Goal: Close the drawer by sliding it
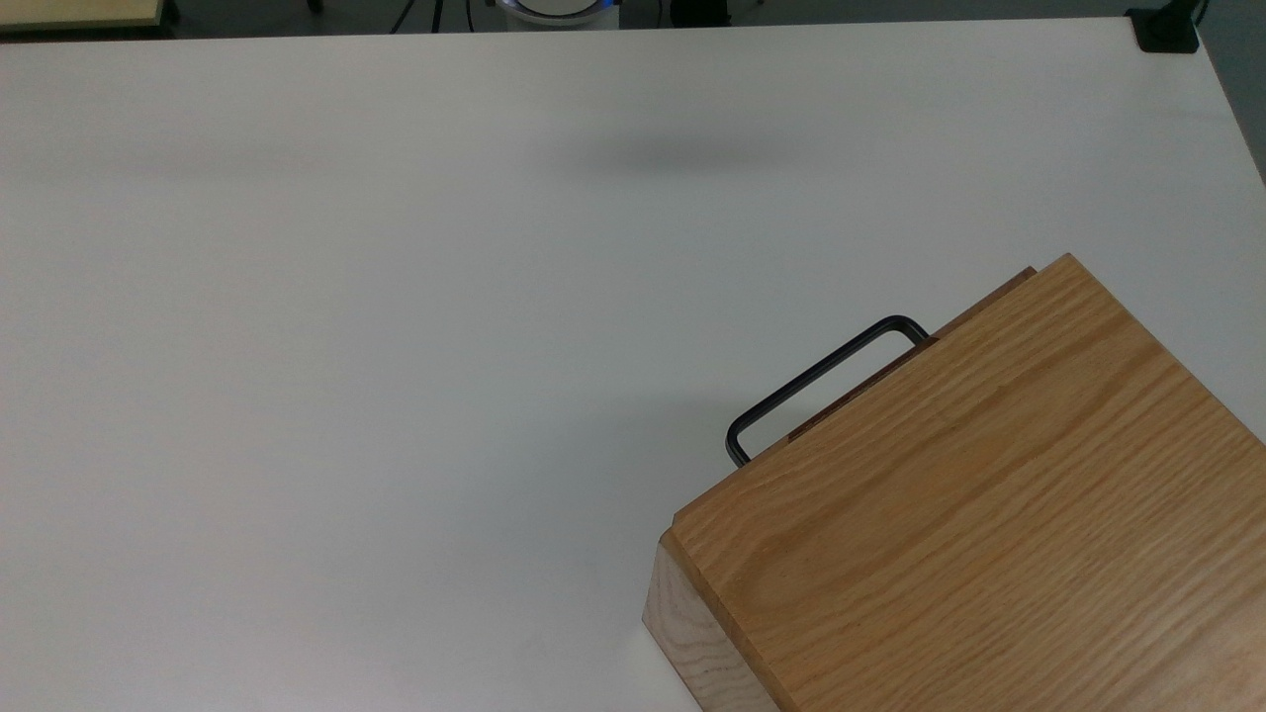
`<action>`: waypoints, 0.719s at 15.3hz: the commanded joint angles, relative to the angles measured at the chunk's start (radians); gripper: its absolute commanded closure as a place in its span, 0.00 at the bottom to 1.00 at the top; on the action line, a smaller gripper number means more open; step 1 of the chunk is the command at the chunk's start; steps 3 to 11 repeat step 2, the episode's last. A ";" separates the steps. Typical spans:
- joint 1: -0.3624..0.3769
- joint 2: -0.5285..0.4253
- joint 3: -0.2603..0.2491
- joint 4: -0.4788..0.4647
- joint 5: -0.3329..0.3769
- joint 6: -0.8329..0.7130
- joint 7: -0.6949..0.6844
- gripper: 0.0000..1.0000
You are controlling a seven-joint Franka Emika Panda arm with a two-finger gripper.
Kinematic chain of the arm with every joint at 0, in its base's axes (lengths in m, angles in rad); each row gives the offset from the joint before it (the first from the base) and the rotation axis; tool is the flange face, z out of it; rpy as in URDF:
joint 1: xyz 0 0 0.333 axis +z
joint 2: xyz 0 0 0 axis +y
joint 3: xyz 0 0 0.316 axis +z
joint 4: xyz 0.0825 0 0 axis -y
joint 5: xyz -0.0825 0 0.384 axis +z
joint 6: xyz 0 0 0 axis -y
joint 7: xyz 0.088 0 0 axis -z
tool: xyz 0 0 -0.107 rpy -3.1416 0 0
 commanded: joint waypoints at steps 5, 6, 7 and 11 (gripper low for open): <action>-0.002 -0.016 -0.006 -0.026 0.024 0.031 -0.024 0.00; -0.002 -0.016 -0.006 -0.026 0.024 0.031 -0.024 0.00; -0.002 -0.016 -0.006 -0.026 0.024 0.031 -0.024 0.00; -0.002 -0.016 -0.006 -0.026 0.024 0.031 -0.024 0.00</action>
